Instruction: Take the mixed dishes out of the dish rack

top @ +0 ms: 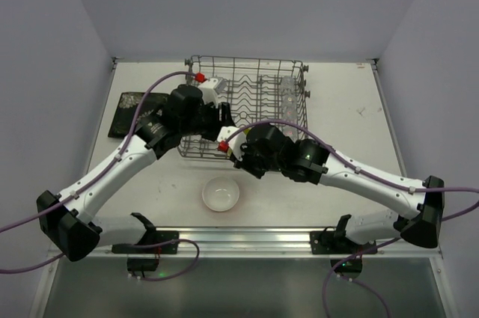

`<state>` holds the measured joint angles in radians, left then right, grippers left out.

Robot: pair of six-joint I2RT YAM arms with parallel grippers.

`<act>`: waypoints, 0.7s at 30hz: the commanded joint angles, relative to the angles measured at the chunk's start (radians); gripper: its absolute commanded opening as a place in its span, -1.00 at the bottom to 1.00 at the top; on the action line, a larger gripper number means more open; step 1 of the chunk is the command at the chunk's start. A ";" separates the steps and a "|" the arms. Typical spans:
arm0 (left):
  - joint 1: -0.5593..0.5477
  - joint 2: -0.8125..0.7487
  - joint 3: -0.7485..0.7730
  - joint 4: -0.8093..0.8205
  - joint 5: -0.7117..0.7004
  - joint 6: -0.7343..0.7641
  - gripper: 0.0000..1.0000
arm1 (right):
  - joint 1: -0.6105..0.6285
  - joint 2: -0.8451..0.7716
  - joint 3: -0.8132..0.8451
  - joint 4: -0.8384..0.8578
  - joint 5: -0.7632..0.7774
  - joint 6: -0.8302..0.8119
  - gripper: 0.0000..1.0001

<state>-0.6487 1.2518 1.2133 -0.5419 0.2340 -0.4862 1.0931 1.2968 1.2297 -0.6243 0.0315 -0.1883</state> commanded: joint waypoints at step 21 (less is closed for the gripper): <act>-0.055 0.098 -0.026 -0.052 -0.183 0.077 -1.00 | 0.044 0.136 0.180 -0.023 0.168 -0.016 -1.00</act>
<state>-0.6968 1.3361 1.2114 -0.5457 0.0872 -0.4347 1.1236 1.4422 1.3361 -0.6983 0.1394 -0.1875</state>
